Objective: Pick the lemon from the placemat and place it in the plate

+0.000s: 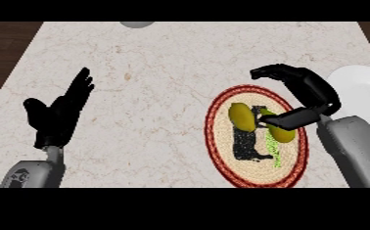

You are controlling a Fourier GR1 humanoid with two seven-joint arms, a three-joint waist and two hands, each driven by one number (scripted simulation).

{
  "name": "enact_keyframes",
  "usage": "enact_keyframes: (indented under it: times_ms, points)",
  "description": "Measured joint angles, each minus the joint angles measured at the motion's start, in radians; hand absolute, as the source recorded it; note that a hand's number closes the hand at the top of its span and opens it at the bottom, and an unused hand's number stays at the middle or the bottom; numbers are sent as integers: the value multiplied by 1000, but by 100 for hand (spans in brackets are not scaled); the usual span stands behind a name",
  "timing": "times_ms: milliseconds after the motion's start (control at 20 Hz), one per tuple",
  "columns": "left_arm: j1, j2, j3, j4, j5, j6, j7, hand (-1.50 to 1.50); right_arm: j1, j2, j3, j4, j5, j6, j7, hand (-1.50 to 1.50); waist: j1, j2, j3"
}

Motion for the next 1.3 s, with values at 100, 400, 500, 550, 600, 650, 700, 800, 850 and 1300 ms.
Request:
enact_keyframes:
  times_ms: [100, 400, 500, 550, 600, 650, 700, 800, 850, 1300]
  points:
    - [-14, -10, -3, 28, -9, 5, -7, 0, -22, -14, 17, 85, 54, 65, -108, -150, 0, 1, 0]
    - [-28, -6, 6, 56, -7, -10, -5, 0, -112, -61, 97, 274, 284, 51, -321, -150, -3, -7, -2]
    - [-35, -11, 7, 63, -11, -7, -4, 0, -148, -64, 125, 335, 350, 17, -368, -150, -7, -9, -2]
    - [-30, -6, 12, 54, -6, -12, -1, 0, -164, -72, 136, 359, 375, 9, -385, -150, -9, -11, -3]
    - [-41, -11, 12, 60, -10, -8, 5, 0, -183, -73, 146, 389, 398, 0, -404, -150, -12, -12, -3]
    - [-45, -12, 13, 69, -14, -9, -1, 0, -209, -70, 153, 417, 416, -6, -413, -150, -15, -13, -3]
    - [-51, -11, 18, 74, -14, -9, 4, 0, -230, -66, 161, 435, 433, -11, -415, -150, -18, -15, -3]
    - [-51, -23, 14, 91, -27, -2, -7, 0, -258, -68, 186, 460, 470, -18, -427, -150, -23, -17, -4]
    - [-46, -19, 18, 84, -26, -4, -4, 0, -268, -54, 203, 469, 491, -27, -423, -150, -24, -18, -4]
    - [-39, -22, 45, 100, -30, -18, -12, 0, -322, -37, 306, 491, 662, -59, -408, -150, -39, -25, -7]
